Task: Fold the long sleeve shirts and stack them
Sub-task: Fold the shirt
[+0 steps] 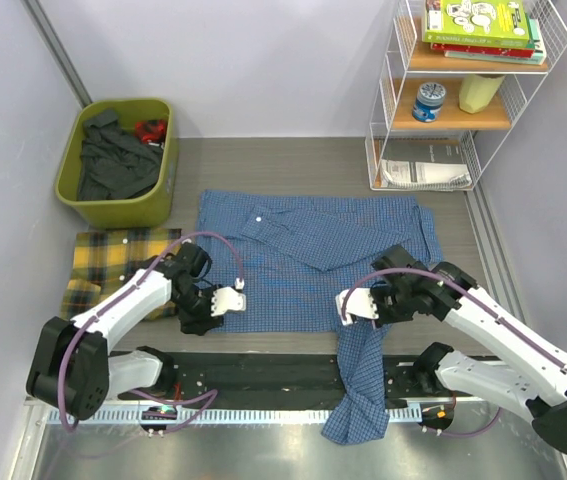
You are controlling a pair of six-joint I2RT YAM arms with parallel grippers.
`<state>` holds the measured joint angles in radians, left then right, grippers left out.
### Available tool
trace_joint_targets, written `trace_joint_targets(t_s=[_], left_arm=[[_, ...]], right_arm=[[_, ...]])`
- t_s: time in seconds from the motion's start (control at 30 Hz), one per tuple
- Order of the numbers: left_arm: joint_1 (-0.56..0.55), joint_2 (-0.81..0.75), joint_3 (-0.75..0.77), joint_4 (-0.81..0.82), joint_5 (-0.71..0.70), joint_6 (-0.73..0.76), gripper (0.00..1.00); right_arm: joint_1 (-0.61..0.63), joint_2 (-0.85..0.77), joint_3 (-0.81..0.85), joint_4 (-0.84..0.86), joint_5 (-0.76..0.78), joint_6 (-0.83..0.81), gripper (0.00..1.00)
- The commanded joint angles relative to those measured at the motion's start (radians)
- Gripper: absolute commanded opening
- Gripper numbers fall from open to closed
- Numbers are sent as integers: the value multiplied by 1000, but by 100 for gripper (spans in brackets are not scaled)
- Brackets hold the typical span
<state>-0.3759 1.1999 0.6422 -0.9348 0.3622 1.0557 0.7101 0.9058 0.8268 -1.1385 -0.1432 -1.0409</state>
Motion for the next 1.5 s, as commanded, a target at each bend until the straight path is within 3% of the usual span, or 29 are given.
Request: trace_joint_targets(t_s=[0.0, 0.2, 0.37, 0.6, 0.67, 0.77, 1.1, 1.33, 1.47], left_arm=[[-47, -3, -38, 60, -60, 10, 56], [-67, 12, -30, 71, -75, -8, 59], [-135, 59, -7, 70, -132, -62, 53], [-230, 63, -7, 102, -235, -154, 23], [-238, 52, -7, 67, -215, -148, 11], [-238, -11, 2, -8, -141, -131, 0], [-183, -132, 200, -208, -51, -103, 0], [53, 50, 427, -229, 23, -62, 0], [95, 162, 534, -196, 15, -71, 0]], right_arm=[[-4, -36, 38, -7, 42, 67, 1], [-11, -79, 46, -18, 86, 90, 1], [-15, -102, 61, -33, 103, 122, 1], [-15, -134, 74, -47, 132, 160, 1], [-15, -145, 81, -56, 139, 171, 1], [-15, -174, 98, -84, 175, 194, 1], [-15, -246, 233, -124, 266, 268, 1], [-17, -209, 276, -34, 336, 219, 1], [-20, -165, 284, 61, 367, 183, 1]])
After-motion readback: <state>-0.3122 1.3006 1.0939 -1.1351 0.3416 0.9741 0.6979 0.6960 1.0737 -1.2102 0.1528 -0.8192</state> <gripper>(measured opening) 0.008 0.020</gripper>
